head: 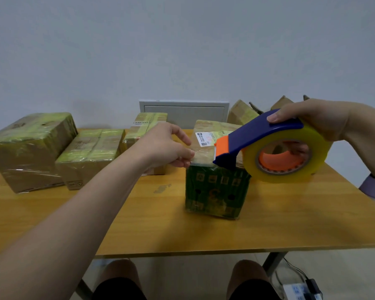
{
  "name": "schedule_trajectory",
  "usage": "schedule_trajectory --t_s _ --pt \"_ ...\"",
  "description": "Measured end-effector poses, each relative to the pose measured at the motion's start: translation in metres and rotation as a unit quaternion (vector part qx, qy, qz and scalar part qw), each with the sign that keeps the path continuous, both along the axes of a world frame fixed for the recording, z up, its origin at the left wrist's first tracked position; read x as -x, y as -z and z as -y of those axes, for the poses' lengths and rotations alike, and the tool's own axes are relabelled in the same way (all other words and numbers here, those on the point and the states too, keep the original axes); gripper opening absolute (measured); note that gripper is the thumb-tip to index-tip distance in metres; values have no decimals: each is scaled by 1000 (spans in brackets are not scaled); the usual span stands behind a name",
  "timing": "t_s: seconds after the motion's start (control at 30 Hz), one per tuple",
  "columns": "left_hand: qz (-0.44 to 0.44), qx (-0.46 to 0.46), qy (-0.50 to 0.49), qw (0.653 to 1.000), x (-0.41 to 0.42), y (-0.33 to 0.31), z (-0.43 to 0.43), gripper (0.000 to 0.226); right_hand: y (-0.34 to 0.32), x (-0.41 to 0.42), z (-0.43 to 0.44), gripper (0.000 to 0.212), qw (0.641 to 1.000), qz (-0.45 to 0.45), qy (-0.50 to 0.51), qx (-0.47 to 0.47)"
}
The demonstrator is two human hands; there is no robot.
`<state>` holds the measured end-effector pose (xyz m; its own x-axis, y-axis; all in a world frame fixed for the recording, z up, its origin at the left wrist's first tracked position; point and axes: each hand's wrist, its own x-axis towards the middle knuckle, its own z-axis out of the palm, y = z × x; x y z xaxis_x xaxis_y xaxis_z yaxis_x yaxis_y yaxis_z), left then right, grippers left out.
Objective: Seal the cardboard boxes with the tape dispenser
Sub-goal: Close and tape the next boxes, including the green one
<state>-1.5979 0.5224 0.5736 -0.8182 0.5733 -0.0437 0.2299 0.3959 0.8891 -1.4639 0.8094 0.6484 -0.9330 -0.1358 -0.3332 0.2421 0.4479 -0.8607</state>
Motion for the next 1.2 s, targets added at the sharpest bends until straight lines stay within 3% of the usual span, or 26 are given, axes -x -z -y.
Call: schedule_trajectory --t_s 0.27,0.4,0.57,0.67,0.8,0.9,1.0,1.07,1.2 --pt "-71 54 -21 996 0 -3 -5 25 -8 6 7 76 1000 -18 8 -20" --pt "-176 157 -4 972 1 -8 -16 22 -6 8 9 85 999 -13 13 -33" --pt "-264 261 2 928 3 -11 -19 15 -6 8 17 78 999 -12 1 -40" --pt "-310 294 -13 904 3 -7 -15 17 -5 10 20 63 999 -12 2 -45" --pt "-310 316 -34 896 10 4 -4 43 -8 12 22 55 998 -2 3 -60" --pt "-99 213 36 971 18 21 12 47 -6 11 19 63 998 -3 9 -67" --pt "76 101 77 989 25 37 25 43 -4 11 17 59 998 -5 5 -63" --pt "52 100 52 992 28 41 24 27 -4 12 16 53 998 2 0 -59" --pt "-155 20 -57 986 24 30 -12 29 -2 14 12 59 999 2 5 -52"
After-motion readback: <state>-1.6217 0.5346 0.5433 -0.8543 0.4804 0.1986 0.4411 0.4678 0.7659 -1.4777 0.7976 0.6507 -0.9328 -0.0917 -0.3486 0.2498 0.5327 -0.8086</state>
